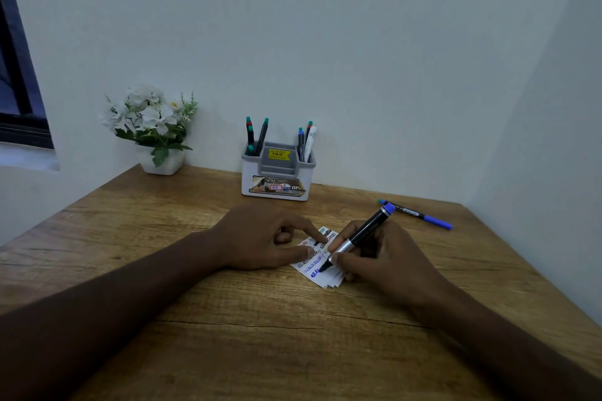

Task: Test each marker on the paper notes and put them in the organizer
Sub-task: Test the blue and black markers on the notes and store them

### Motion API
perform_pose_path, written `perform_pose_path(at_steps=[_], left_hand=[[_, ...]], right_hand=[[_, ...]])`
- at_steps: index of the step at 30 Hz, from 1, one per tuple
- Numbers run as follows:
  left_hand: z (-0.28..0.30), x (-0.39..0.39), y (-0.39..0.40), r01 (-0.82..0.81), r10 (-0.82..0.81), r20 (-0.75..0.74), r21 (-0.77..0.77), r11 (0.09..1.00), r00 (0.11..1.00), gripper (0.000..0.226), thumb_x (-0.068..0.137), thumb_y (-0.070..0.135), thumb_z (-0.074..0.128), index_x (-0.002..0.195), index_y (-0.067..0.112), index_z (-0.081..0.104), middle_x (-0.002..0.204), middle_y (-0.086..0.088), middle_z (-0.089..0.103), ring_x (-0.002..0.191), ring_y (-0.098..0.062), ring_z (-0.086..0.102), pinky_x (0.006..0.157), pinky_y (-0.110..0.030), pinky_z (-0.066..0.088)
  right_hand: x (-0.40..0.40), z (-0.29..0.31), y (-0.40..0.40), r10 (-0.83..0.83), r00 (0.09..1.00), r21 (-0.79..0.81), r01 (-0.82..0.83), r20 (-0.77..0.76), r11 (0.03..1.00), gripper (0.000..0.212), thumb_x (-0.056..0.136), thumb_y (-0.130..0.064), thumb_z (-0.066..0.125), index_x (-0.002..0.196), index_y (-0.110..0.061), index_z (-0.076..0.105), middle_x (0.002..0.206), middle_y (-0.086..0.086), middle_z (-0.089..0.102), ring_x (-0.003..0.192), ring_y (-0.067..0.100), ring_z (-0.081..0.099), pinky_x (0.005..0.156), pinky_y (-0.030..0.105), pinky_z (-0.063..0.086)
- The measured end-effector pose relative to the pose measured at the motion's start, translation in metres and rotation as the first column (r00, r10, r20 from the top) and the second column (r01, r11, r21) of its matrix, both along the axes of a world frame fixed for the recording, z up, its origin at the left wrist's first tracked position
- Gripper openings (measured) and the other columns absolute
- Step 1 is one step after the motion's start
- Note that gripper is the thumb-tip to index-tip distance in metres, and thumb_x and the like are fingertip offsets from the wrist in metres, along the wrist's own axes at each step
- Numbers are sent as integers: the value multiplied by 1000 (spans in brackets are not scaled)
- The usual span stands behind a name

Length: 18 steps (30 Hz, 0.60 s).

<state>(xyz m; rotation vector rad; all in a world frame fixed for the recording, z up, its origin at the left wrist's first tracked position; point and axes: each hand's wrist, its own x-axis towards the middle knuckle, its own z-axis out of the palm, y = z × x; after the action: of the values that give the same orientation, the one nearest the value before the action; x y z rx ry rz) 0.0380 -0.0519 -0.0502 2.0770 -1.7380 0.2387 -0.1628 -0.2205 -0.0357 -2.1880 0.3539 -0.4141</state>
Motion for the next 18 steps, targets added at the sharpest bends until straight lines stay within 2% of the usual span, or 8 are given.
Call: perform_pose_path(at_steps=[18], left_hand=[[-2,2,-1,0,0,-11,1,1000,1000,37,91,76,52,127,70,54,73,14,59,71,-3,57,54,-19,32]], right_hand=[[1,3,-3,-44,999,-19,43,-17,999,20,88,-29,85,106,-24,78,94,-2,84,80,14,79,83,44,68]])
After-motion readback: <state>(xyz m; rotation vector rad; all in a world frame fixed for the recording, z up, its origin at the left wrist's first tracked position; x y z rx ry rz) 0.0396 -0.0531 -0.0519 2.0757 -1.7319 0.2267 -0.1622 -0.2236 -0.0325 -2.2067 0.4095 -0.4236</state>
